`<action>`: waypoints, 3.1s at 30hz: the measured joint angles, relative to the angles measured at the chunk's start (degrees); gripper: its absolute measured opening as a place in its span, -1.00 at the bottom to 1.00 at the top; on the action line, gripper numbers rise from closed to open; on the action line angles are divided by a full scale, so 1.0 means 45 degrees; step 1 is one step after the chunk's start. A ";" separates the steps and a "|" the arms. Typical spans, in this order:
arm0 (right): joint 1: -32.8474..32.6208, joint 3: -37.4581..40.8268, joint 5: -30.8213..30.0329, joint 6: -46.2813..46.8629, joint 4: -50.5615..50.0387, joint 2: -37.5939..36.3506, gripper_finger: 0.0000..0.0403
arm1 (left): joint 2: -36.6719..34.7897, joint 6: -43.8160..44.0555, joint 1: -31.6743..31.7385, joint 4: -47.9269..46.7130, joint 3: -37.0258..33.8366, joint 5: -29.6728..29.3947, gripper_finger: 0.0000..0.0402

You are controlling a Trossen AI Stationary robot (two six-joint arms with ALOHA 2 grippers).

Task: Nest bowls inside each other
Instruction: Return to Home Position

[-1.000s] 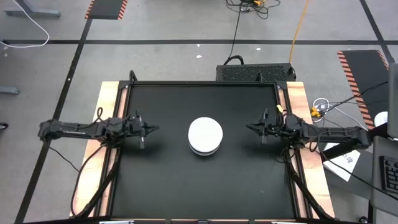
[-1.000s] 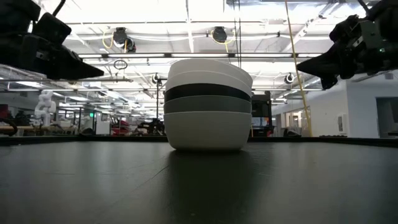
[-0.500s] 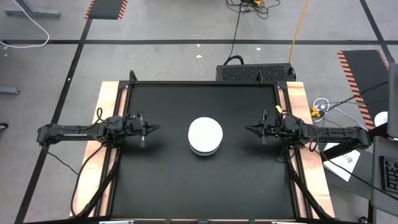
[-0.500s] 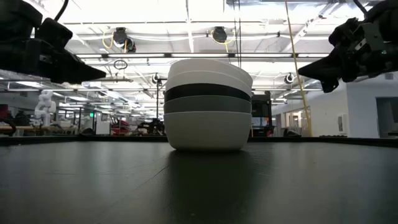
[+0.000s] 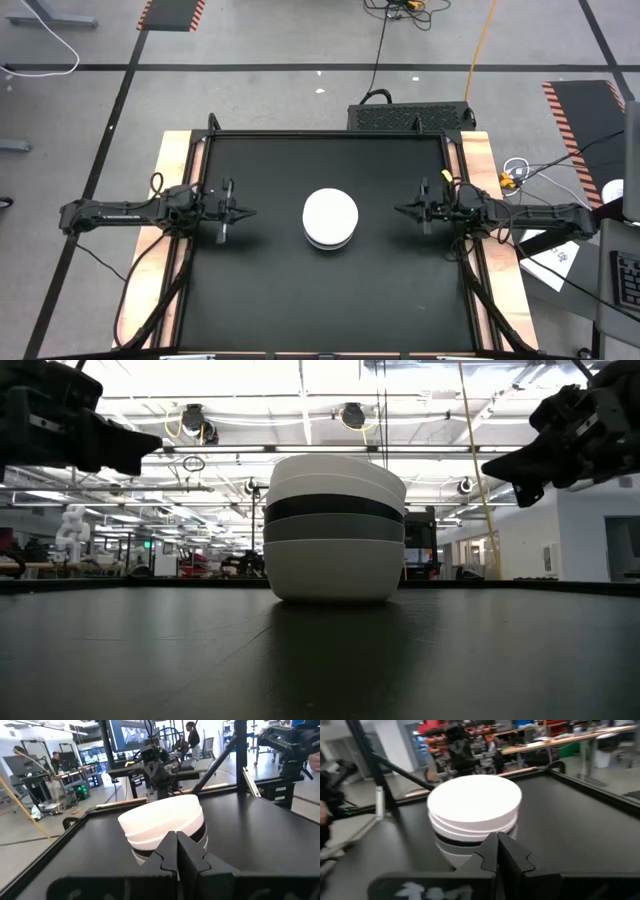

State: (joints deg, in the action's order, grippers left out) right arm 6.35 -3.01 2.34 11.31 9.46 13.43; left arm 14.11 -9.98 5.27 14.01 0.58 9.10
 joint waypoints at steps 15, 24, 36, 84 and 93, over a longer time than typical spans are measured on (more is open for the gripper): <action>-0.0971 0.0005 0.0514 -0.0009 -0.0012 0.0010 -1.00 | 0.0000 0.0334 0.0002 -0.0495 0.0000 -0.0227 -1.00; -0.0971 0.0005 0.0537 0.0335 -0.0345 0.0024 -1.00 | 0.0003 0.0487 -0.0003 -0.0868 0.0000 0.0366 -0.99; -0.0971 0.0005 0.0542 0.0345 -0.0185 0.0024 -1.00 | 0.0024 0.0933 0.0002 -0.0881 0.0005 -0.0917 -0.98; -0.0969 0.0005 0.0547 0.0336 -0.0169 0.0024 -1.00 | 0.0024 0.0947 0.0001 -0.0865 0.0010 -0.0927 -0.98; -0.0971 0.0005 0.0547 0.0336 -0.0167 0.0024 -1.00 | 0.0024 0.0942 0.0000 -0.0864 0.0010 -0.0927 -0.98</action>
State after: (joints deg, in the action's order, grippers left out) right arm 1.98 -2.98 4.80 12.82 8.71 13.54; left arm 14.22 -5.74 5.27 10.12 0.62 4.93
